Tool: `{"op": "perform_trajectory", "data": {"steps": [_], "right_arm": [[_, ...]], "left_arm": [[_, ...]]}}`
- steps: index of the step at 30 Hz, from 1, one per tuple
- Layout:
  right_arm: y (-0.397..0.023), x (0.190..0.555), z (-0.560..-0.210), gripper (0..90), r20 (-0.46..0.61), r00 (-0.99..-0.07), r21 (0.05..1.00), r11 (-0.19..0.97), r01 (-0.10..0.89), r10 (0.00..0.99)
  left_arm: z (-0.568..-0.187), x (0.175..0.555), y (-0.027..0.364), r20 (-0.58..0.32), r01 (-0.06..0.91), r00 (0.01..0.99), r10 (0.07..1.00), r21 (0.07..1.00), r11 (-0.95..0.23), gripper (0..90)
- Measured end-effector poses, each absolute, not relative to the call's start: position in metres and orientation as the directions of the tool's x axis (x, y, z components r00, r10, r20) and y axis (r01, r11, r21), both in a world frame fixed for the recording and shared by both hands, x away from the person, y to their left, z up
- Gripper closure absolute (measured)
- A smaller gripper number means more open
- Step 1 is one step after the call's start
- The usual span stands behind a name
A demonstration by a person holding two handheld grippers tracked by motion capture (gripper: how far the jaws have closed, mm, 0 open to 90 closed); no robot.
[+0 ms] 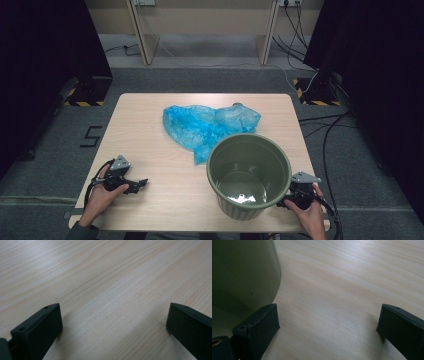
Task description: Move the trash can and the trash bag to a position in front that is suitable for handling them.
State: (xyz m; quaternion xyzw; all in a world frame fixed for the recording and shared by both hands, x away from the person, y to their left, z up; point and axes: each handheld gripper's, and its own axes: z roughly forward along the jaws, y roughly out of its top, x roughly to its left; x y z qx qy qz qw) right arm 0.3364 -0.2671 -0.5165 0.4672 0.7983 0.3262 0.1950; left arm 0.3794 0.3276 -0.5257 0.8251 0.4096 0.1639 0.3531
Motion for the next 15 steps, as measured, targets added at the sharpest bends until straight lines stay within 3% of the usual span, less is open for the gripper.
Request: {"op": "perform_trajectory", "data": {"steps": [4,5,6,15], "right_arm": [[-0.267,0.336,-0.516,6.3,-0.005,-0.476,0.704,0.341,0.623,0.88],[-0.267,0.335,-0.516,9.2,-0.004,-0.47,0.709,0.334,0.621,0.883],[-0.268,0.334,-0.515,18.8,-0.001,-0.455,0.725,0.314,0.613,0.89],[-0.261,0.321,-0.507,15.9,-0.032,-0.413,0.734,0.301,0.608,0.91]], "left_arm": [[-0.526,0.379,0.328,-0.019,0.56,0.611,0.792,0.717,-0.415,0.0],[-0.526,0.38,0.328,-0.018,0.56,0.611,0.792,0.717,-0.415,0.0],[-0.526,0.38,0.328,-0.018,0.559,0.612,0.791,0.717,-0.416,0.0],[-0.526,0.379,0.326,-0.02,0.559,0.609,0.793,0.721,-0.411,0.0]]}}
